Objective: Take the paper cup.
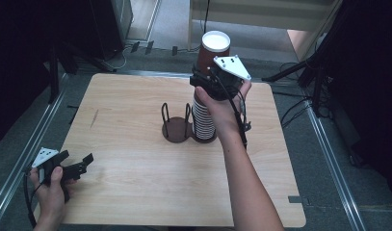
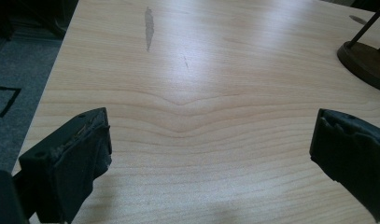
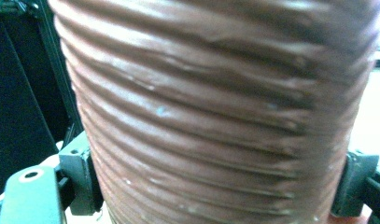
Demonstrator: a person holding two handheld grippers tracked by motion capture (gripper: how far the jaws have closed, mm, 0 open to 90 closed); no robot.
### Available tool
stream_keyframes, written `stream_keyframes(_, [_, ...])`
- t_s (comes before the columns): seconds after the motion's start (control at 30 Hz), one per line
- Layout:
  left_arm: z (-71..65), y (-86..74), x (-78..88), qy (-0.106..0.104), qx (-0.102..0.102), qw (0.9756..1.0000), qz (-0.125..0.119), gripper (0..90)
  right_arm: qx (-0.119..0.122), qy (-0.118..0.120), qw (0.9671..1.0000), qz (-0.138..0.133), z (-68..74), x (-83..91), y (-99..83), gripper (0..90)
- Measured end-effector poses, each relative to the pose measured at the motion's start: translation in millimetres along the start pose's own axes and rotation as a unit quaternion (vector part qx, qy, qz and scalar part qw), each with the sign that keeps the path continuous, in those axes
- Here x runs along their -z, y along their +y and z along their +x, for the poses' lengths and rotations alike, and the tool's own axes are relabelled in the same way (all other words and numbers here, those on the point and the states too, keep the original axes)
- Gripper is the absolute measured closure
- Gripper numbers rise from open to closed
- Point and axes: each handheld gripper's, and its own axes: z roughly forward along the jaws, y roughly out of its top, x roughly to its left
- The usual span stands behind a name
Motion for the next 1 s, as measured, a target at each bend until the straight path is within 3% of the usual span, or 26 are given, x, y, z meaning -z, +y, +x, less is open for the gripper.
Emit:
stream_keyframes(0.37, [0.0,0.0,0.0,0.000,0.000,1.0000,0.000,0.0,-0.005,-0.001,0.9998,-0.017,-4.3,11.8,19.8,14.1])
stream_keyframes(1.0, [-0.1,0.0,0.5,0.001,-0.003,1.0000,0.001,0.0,-0.006,-0.023,0.9993,-0.029,-36.8,36.9,25.0,14.0])
